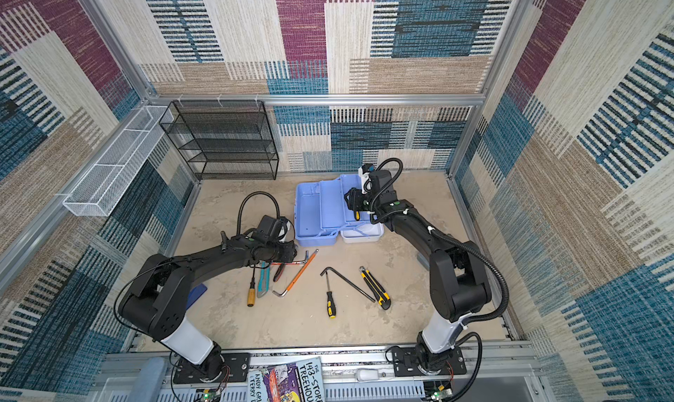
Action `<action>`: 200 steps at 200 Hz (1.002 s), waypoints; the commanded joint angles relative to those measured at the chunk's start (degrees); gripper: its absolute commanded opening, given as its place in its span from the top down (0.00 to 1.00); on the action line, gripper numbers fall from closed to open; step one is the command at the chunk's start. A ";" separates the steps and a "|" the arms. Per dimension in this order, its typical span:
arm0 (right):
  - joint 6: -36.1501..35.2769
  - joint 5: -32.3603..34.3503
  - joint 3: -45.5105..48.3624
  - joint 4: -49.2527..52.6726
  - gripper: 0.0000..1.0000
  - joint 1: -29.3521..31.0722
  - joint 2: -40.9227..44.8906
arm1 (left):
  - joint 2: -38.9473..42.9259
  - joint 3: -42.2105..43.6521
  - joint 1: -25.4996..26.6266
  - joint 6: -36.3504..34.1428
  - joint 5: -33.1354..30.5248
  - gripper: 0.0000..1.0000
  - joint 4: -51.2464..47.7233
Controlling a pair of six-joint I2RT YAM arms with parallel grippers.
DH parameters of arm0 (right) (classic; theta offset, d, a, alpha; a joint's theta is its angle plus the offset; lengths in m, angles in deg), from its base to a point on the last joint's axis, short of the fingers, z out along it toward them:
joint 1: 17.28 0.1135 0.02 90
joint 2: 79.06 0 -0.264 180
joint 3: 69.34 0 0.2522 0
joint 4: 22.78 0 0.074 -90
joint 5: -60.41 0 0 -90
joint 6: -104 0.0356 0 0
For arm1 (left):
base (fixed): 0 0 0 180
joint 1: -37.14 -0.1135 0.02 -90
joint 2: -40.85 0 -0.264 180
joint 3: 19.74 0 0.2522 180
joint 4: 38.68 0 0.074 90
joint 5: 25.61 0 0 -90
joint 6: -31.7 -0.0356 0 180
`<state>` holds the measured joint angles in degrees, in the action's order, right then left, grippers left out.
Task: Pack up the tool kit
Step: 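Lower the yellow-handled ratchet into the tray with right while left grasps red-handled ratchet, then lift the red-handled ratchet with the left gripper over the tray while right withdraws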
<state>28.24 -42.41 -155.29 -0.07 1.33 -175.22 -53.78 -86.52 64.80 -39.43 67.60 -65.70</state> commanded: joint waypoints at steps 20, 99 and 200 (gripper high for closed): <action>-1.50 2.71 2.07 -2.10 0.37 0.01 2.53 | -1.27 -0.85 -0.06 -2.53 -1.66 0.57 -2.25; -1.58 3.59 4.94 -3.37 0.37 -0.04 4.26 | -3.26 -0.96 -0.06 -2.87 -0.68 0.67 -2.85; -1.37 4.16 6.08 -3.90 0.36 -0.10 5.18 | -3.82 -1.27 -0.06 -2.28 0.75 0.89 -2.70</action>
<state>26.85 -39.46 -149.71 -2.19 1.25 -170.73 -57.39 -87.39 64.77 -40.28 67.79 -67.23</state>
